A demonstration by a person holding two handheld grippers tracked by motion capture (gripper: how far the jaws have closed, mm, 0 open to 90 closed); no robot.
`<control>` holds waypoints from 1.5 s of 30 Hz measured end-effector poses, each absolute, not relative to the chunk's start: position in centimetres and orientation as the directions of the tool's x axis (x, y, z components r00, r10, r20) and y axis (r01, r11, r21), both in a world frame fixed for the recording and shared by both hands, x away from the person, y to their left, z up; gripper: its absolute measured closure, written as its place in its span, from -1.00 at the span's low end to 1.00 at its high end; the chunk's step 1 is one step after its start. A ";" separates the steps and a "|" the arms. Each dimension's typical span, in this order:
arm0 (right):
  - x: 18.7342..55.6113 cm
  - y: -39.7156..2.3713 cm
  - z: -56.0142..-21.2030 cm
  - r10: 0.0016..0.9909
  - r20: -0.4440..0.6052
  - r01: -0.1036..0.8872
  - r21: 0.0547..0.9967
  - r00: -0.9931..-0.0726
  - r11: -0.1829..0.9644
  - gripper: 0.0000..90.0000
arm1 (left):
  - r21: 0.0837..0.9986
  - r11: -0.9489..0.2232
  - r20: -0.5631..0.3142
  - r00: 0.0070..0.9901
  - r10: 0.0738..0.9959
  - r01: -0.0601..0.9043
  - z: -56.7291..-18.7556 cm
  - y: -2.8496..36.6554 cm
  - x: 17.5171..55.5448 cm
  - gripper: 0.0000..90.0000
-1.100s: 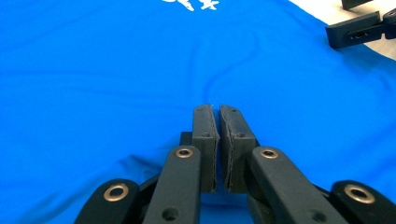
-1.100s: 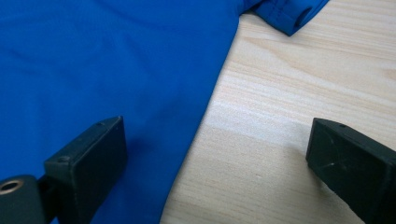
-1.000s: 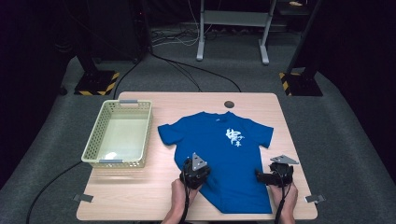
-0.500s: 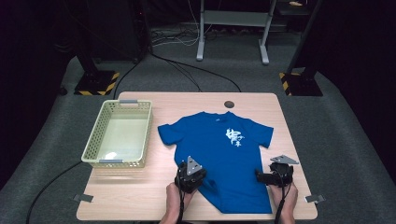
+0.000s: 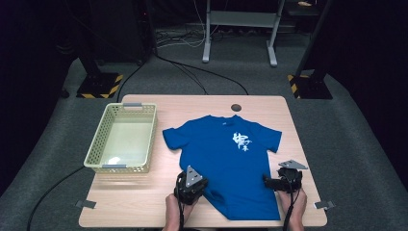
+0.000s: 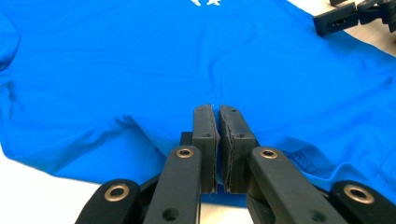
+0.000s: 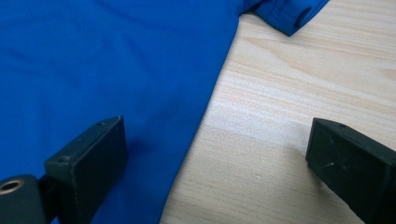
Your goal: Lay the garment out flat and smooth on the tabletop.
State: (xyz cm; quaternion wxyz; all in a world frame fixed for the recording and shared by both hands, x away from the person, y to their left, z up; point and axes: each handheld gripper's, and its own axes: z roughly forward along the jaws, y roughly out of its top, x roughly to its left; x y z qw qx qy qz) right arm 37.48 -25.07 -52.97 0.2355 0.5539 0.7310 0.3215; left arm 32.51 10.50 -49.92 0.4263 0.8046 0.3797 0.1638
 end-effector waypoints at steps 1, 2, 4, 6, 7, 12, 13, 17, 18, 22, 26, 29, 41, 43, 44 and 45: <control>37.5 -25.1 -53.0 0.961 0.012 0.658 0.731 -0.275 0.179 -0.91 | 0.811 -0.347 -0.060 0.656 0.752 0.471 -49.9 10.7 32.4 0.90; 37.5 -25.1 -53.0 0.961 0.012 0.658 0.731 -0.275 0.180 -0.91 | 0.811 -0.345 -0.061 0.654 0.754 0.473 -50.0 10.8 32.3 0.90; 37.5 -25.1 -53.0 0.961 0.012 0.659 0.731 -0.275 0.180 -0.91 | 0.810 -0.345 -0.060 0.653 0.755 0.474 -50.0 11.2 31.9 0.90; 37.5 -25.1 -53.0 0.961 0.012 0.658 0.731 -0.275 0.180 -0.91 | 0.811 -0.349 -0.054 0.652 0.756 0.471 -50.0 11.6 31.5 0.90; 37.5 -25.1 -53.0 0.961 0.012 0.658 0.731 -0.275 0.179 -0.91 | 0.812 -0.346 -0.055 0.651 0.757 0.471 -50.1 11.8 31.3 0.90; 37.5 -25.1 -53.0 0.961 0.012 0.658 0.731 -0.275 0.179 -0.91 | 0.811 -0.340 -0.054 0.639 0.767 0.477 -50.4 13.2 30.2 0.90; 37.5 -25.1 -53.0 0.961 0.011 0.658 0.731 -0.275 0.180 -0.91 | 0.811 -0.336 -0.058 0.637 0.769 0.479 -50.5 13.4 30.1 0.90; 37.5 -25.1 -53.0 0.961 0.011 0.658 0.731 -0.275 0.180 -0.91 | 0.808 -0.342 -0.051 0.635 0.771 0.480 -50.7 14.0 29.4 0.90; 37.5 -25.1 -53.0 0.961 0.011 0.658 0.731 -0.275 0.180 -0.91 | 0.806 -0.344 -0.050 0.634 0.771 0.482 -50.8 14.1 29.3 0.90; 37.5 -25.1 -53.0 0.961 0.011 0.658 0.731 -0.275 0.180 -0.91 | 0.797 -0.358 -0.044 0.637 0.770 0.487 -51.1 14.5 28.8 0.89; 37.5 -25.1 -53.0 0.961 0.011 0.658 0.731 -0.275 0.180 -0.91 | 0.786 -0.360 -0.051 0.634 0.772 0.503 -51.7 15.2 28.1 0.87; 37.5 -25.1 -53.0 0.961 0.011 0.658 0.731 -0.275 0.179 -0.91 | 0.776 -0.356 -0.063 0.626 0.777 0.520 -52.1 16.0 27.6 0.81; 37.5 -25.1 -53.0 0.962 0.011 0.659 0.731 -0.274 0.179 -0.91 | 0.810 -0.301 -0.059 0.580 0.812 0.504 -49.9 17.3 28.2 0.09; 37.5 -25.1 -53.0 0.962 0.011 0.659 0.731 -0.274 0.179 -0.91 | 0.796 -0.320 -0.059 0.593 0.803 0.513 -50.4 16.7 29.3 -0.08; 37.5 -25.1 -53.0 0.962 0.011 0.659 0.731 -0.274 0.179 -0.91 | 0.782 -0.340 -0.051 0.598 0.800 0.523 -50.8 16.3 29.8 -0.13; 37.5 -25.1 -53.0 0.962 0.011 0.659 0.731 -0.274 0.179 -0.91 | 0.774 -0.350 -0.052 0.602 0.796 0.529 -51.2 16.1 30.1 -0.18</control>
